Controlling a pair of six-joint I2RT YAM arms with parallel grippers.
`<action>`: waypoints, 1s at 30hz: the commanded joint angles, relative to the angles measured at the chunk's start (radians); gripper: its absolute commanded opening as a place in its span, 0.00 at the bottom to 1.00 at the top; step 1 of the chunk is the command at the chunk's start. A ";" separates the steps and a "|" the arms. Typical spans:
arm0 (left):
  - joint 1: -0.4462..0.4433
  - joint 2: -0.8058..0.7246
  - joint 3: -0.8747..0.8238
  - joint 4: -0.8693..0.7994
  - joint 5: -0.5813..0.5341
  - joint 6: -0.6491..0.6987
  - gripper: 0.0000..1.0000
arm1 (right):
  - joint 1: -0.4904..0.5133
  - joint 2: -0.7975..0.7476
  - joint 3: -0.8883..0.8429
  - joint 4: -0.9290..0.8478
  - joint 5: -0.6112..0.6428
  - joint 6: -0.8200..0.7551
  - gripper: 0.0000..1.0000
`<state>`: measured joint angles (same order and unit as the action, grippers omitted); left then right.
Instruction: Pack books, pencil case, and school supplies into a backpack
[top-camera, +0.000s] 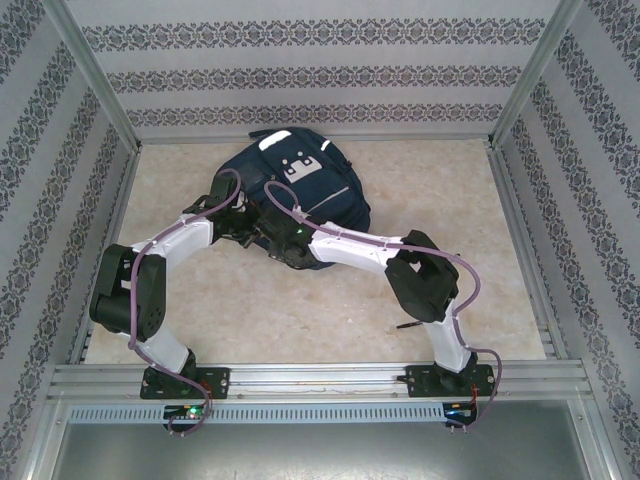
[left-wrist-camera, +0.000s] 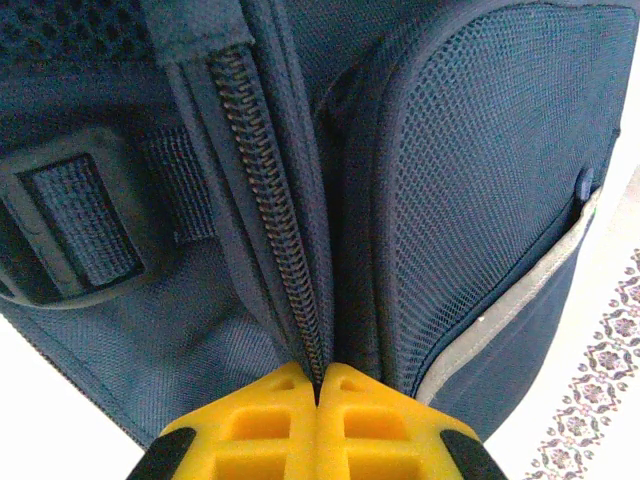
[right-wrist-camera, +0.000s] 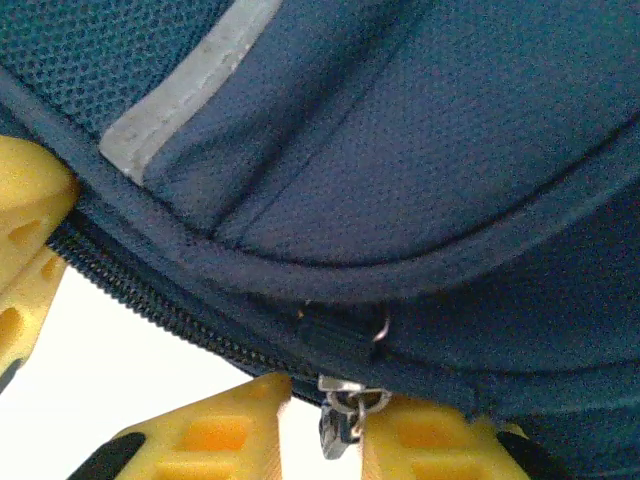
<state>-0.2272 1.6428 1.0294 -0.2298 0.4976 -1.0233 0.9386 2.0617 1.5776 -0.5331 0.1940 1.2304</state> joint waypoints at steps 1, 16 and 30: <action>-0.012 -0.046 -0.001 0.040 0.036 0.001 0.00 | 0.004 0.003 0.030 -0.057 0.103 -0.051 0.20; -0.010 -0.028 0.049 -0.039 -0.075 0.175 0.00 | -0.050 -0.124 -0.061 -0.010 -0.058 -0.362 0.00; 0.002 0.054 0.148 -0.085 -0.162 0.385 0.00 | -0.271 -0.365 -0.375 -0.077 -0.296 -0.750 0.00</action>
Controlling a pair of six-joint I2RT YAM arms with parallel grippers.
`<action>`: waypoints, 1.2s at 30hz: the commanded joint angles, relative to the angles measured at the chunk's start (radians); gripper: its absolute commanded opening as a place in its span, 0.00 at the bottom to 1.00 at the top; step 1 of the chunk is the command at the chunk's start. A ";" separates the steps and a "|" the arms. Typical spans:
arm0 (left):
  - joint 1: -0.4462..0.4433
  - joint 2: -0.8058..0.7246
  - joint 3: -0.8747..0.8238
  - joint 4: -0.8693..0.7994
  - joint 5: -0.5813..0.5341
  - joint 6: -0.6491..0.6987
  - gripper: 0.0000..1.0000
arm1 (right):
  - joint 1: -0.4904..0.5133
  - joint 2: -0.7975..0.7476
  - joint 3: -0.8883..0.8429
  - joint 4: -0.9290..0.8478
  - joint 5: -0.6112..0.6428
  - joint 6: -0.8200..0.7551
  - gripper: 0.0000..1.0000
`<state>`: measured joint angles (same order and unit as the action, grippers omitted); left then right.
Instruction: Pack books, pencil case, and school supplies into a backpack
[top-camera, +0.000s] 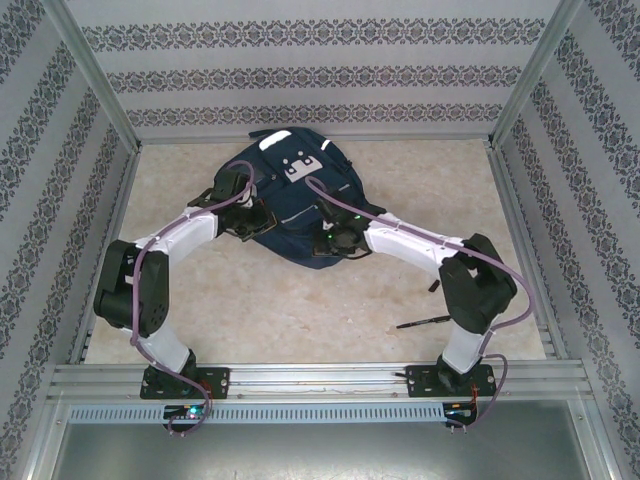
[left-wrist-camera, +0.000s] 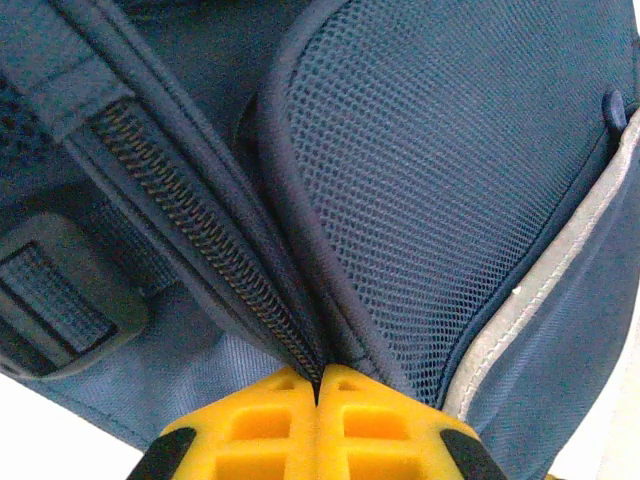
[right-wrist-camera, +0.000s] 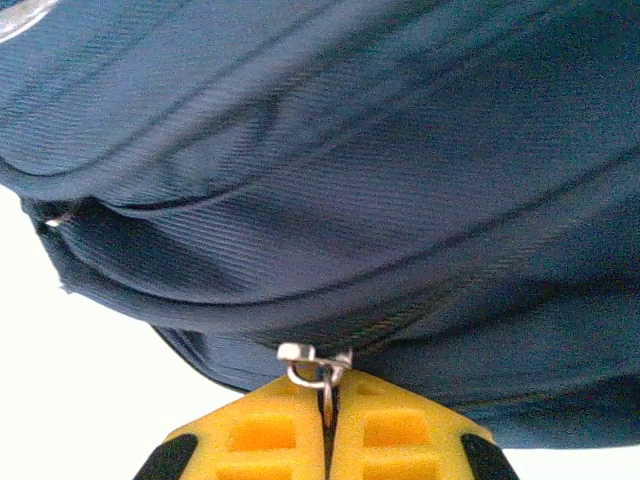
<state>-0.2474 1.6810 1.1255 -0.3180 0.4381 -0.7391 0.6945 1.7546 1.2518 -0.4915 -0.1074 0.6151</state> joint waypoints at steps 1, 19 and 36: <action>0.026 0.022 0.057 0.006 -0.102 0.118 0.00 | -0.034 -0.069 -0.062 -0.124 0.020 -0.161 0.00; 0.130 0.214 0.381 -0.080 -0.006 0.087 0.47 | 0.056 0.116 0.127 0.101 -0.219 -0.128 0.00; -0.009 -0.008 -0.066 0.126 0.061 -0.214 0.56 | 0.093 0.152 0.150 0.250 -0.374 -0.036 0.00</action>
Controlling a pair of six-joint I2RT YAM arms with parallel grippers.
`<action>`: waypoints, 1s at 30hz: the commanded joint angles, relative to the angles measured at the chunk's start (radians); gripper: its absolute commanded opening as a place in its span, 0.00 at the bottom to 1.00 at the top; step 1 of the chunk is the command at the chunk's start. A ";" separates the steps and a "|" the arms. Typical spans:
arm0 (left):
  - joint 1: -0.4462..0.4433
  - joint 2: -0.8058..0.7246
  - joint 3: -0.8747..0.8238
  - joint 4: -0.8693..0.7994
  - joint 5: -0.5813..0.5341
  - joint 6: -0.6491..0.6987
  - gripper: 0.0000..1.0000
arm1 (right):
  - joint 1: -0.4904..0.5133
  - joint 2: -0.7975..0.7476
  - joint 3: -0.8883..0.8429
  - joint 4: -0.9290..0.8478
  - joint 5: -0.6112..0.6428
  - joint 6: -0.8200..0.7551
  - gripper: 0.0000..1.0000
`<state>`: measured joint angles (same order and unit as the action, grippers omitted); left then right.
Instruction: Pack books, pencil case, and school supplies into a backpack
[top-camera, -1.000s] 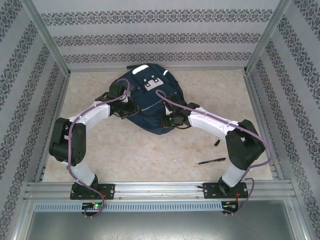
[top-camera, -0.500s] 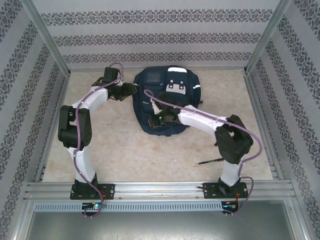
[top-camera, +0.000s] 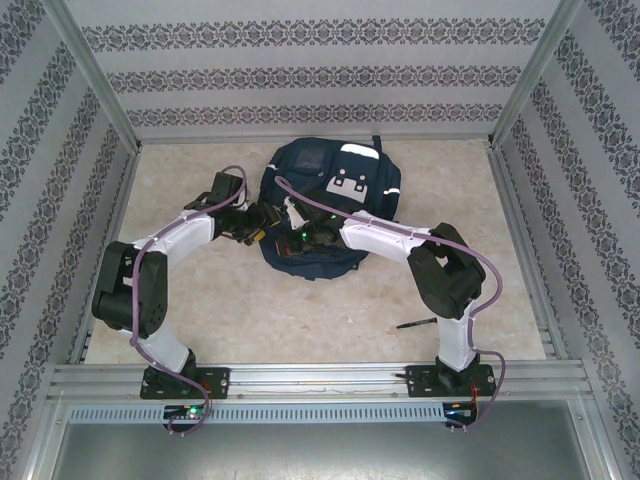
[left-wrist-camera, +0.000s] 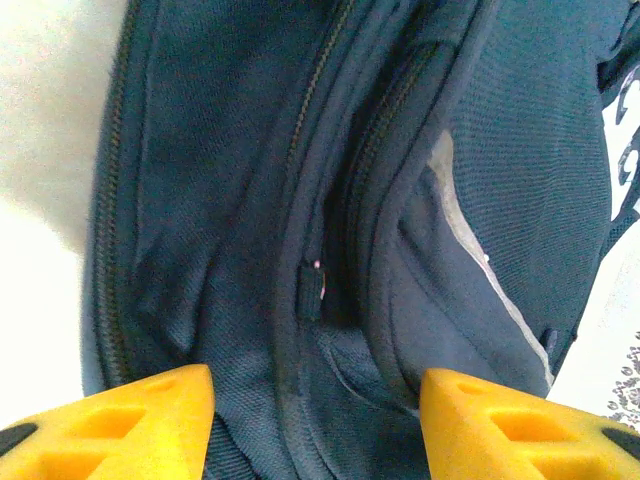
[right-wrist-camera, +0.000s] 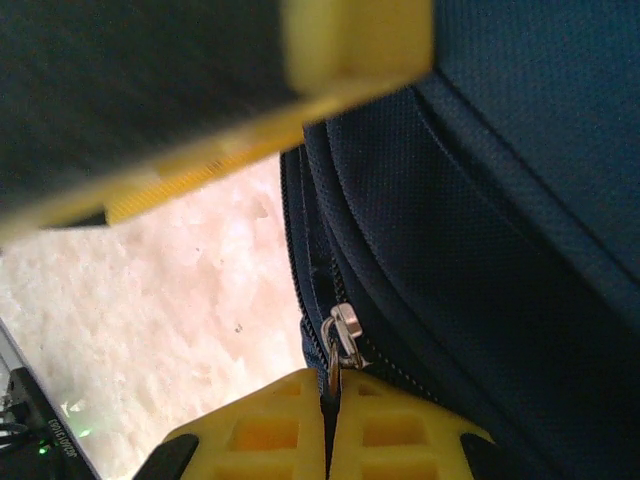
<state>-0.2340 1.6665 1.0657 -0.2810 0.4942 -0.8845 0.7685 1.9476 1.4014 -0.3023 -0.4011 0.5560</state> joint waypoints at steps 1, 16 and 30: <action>-0.029 0.011 -0.006 0.103 0.001 -0.077 0.56 | 0.018 -0.041 0.001 0.068 -0.082 0.031 0.00; -0.015 -0.001 0.079 -0.028 -0.116 0.102 0.00 | -0.057 -0.185 -0.120 -0.385 0.070 -0.047 0.00; 0.099 0.092 0.208 -0.112 -0.011 0.269 0.00 | -0.270 -0.260 -0.262 -0.451 0.266 -0.237 0.00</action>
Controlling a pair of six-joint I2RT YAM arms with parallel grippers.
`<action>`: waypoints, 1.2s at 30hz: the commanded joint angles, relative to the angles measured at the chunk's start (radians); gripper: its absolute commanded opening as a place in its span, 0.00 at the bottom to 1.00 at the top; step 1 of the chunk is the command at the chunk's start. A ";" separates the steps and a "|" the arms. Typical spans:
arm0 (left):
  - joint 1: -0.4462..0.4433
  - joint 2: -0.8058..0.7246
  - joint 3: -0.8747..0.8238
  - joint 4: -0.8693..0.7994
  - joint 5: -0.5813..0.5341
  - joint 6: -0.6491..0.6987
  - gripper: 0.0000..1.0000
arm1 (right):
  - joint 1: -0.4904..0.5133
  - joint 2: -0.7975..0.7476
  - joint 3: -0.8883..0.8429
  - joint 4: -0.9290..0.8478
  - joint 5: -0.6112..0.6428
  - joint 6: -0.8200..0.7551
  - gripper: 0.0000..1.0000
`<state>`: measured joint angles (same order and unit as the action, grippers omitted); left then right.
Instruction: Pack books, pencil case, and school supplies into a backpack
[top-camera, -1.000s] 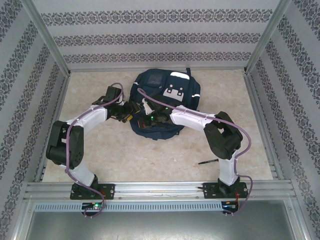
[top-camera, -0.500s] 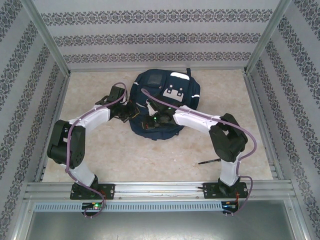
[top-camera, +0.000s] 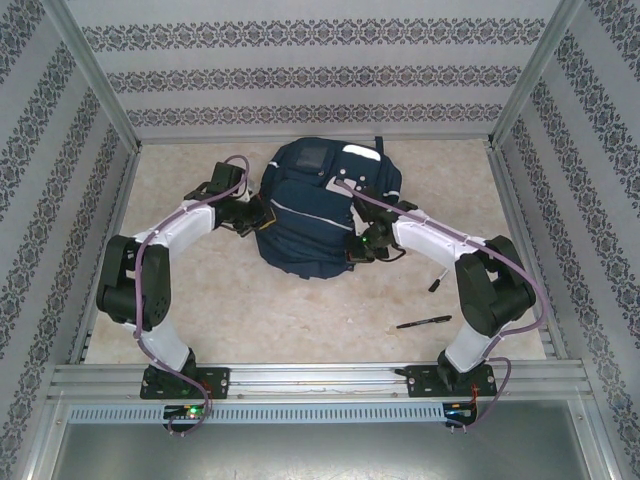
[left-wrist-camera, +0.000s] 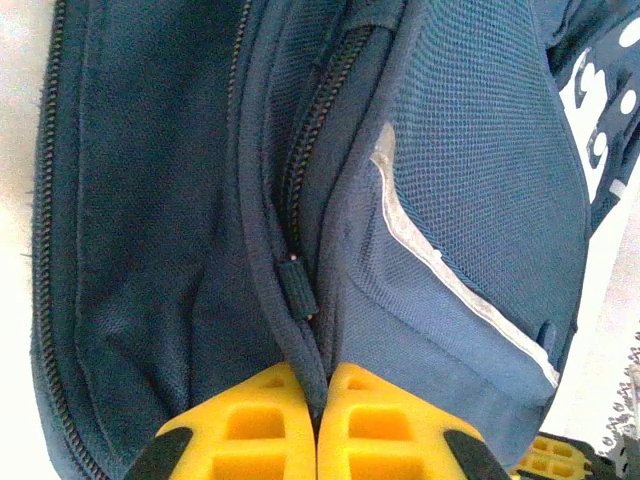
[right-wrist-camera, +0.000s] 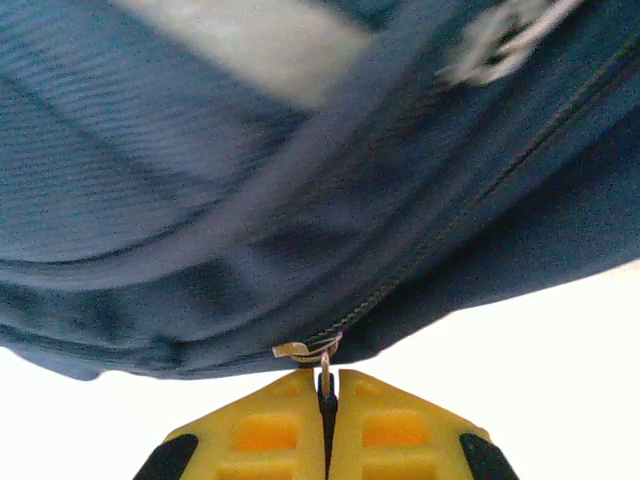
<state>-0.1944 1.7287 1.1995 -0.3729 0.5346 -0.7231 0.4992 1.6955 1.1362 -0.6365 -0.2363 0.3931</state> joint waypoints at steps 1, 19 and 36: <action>0.065 0.052 0.098 -0.028 -0.078 0.122 0.00 | 0.018 -0.008 0.014 -0.105 0.087 -0.089 0.00; 0.094 -0.044 0.091 -0.202 -0.171 0.107 0.55 | 0.272 0.275 0.466 0.122 -0.175 0.048 0.00; 0.006 -0.001 -0.026 -0.004 -0.169 -0.068 0.04 | 0.304 0.268 0.385 0.244 -0.225 0.125 0.00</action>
<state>-0.1764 1.7020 1.1858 -0.4137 0.4019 -0.7795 0.7837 1.9800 1.5410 -0.4274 -0.4210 0.5079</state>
